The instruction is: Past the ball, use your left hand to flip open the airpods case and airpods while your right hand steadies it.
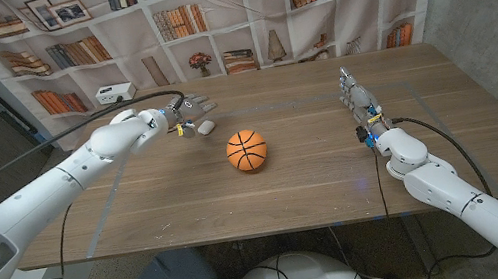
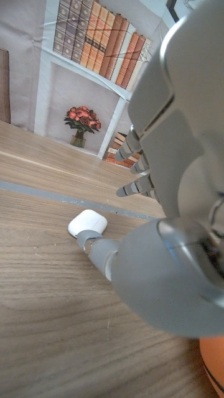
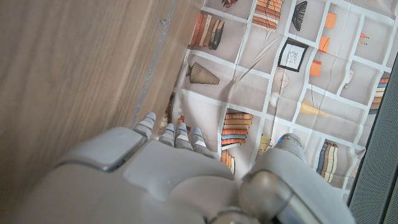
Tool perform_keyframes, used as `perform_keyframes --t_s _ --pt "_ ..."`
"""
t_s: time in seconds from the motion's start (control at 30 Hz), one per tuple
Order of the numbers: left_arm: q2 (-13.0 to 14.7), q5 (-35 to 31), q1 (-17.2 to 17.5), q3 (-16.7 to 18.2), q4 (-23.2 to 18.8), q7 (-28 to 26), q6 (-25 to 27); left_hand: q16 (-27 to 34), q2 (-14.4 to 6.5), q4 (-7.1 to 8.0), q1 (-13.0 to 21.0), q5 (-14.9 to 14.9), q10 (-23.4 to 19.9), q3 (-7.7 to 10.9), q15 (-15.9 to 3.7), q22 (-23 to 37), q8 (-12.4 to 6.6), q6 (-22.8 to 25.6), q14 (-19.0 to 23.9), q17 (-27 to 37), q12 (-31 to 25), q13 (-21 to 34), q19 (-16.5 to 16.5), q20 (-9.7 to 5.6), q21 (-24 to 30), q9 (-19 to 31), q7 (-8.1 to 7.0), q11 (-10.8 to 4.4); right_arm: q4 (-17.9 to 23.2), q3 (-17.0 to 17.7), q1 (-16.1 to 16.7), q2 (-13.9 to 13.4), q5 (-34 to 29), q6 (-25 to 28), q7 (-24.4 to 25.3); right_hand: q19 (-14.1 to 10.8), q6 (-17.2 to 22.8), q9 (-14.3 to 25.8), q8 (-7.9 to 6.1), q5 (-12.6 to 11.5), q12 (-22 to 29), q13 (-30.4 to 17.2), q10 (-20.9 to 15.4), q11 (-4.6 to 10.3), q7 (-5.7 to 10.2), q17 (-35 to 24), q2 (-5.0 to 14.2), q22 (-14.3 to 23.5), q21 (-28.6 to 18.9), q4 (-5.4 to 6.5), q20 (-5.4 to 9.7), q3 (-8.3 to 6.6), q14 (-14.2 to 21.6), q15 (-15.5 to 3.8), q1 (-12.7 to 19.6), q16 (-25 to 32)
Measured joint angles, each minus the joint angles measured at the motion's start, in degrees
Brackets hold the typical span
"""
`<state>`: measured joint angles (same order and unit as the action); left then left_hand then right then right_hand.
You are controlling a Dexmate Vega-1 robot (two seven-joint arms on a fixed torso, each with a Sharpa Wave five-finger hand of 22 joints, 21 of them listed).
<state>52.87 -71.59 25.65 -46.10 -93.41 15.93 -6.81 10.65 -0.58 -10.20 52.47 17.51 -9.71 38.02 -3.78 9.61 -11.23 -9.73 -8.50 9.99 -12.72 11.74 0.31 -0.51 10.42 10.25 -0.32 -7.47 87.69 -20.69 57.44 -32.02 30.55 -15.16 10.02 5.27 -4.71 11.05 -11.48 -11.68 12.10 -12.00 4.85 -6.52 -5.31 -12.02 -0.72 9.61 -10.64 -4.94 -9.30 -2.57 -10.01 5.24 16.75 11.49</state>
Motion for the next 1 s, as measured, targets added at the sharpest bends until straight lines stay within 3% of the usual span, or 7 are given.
perform_keyframes --t_s 0.73,1.0 --pt "-1.04 0.14 -0.93 -1.17 1.83 0.12 0.05 0.00 0.23 0.24 0.23 0.00 -0.43 0.23 0.31 0.00 0.00 0.00 0.31 0.00 -0.01 0.00 0.52 -0.52 0.00 0.00 0.00 0.00 0.05 0.05 0.30 -0.27 -0.24 0.35 0.38 0.00 0.20 0.00 0.00 0.00 0.00 0.00 -0.31 0.31 0.20 0.00 0.23 0.15 0.00 -0.04 0.00 0.04 0.00 0.00 0.23 0.00" --pt "-1.54 0.34 -1.50 -1.59 2.69 0.64 0.24 0.00 0.23 0.24 0.23 -0.44 -1.28 0.23 0.09 0.00 0.00 0.00 0.52 0.00 -0.25 0.00 0.51 -0.52 0.00 0.00 0.00 -0.22 -0.55 0.04 0.02 -0.08 -0.23 0.37 0.32 0.00 0.90 0.00 0.00 0.00 0.00 0.00 -0.72 1.34 1.34 0.00 0.23 -0.02 0.00 -0.03 0.00 0.04 0.33 -0.33 0.23 0.00"
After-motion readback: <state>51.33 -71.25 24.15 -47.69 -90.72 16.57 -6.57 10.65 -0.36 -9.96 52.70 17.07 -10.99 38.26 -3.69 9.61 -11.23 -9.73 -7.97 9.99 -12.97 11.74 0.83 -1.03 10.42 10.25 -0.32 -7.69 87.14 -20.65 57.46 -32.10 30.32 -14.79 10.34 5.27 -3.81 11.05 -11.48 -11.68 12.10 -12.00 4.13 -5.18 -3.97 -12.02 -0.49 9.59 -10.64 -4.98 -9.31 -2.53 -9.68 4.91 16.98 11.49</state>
